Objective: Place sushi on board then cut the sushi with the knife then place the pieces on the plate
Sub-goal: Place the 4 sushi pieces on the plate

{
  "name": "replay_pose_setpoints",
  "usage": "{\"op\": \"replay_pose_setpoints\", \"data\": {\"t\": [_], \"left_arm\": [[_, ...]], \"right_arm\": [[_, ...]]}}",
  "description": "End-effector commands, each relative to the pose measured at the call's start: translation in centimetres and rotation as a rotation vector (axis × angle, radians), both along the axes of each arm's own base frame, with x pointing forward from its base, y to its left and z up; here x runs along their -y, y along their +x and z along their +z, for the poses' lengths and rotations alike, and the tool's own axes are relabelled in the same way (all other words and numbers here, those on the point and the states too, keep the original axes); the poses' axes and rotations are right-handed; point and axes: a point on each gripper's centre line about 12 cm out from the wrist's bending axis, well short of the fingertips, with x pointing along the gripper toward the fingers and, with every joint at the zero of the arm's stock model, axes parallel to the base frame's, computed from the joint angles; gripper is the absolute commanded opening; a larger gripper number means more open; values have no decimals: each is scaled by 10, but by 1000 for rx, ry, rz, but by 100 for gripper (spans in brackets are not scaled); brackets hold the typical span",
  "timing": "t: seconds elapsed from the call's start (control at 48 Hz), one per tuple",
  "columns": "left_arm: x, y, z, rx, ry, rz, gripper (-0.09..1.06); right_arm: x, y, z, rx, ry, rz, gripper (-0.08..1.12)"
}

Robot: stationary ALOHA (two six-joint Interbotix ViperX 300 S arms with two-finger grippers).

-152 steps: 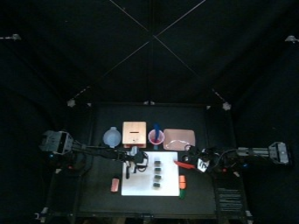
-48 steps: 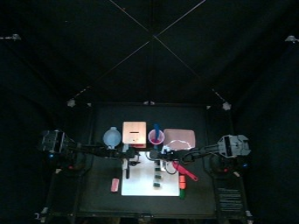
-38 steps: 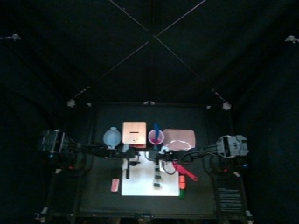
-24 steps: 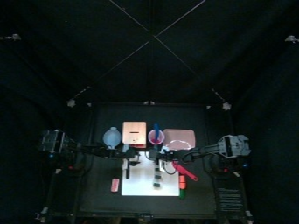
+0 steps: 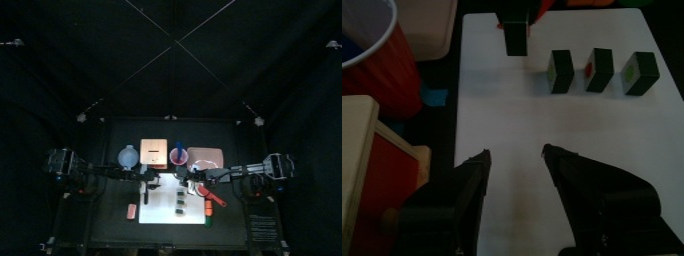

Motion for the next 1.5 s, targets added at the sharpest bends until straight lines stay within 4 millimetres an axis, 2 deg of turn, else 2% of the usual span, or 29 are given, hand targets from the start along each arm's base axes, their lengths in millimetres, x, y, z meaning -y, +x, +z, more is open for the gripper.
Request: {"op": "replay_pose_setpoints", "data": {"t": [0.021, 0.312, 0.417, 0.729, 0.896, 1.021, 1.188, 1.333, 1.5], "left_arm": [[0, 6, 12, 44, 2, -1, 83], [-1, 7, 14, 52, 2, 1, 83], [-2, 8, 14, 52, 4, 4, 83], [-5, 7, 13, 47, 7, 9, 83], [-5, 6, 10, 35, 4, 14, 83], [-5, 6, 10, 34, 2, 15, 83], [-6, 6, 10, 32, 5, 16, 83], [-6, 6, 10, 34, 3, 18, 83], [-7, 6, 11, 35, 4, 18, 83]], "right_arm": [[8, -6, 19, 57, 0, -26, 59], [35, -33, 20, 29, -2, -113, 59], [53, -42, 15, 11, 0, -174, 59], [112, -56, -18, -75, -12, -339, 59], [132, -60, -37, -120, 0, -399, 60], [139, -61, -44, -130, 3, -416, 66], [140, -61, -42, -124, 1, -419, 77], [139, -63, -30, -101, -6, -419, 80], [136, -64, -5, -63, -15, -417, 80]]}}
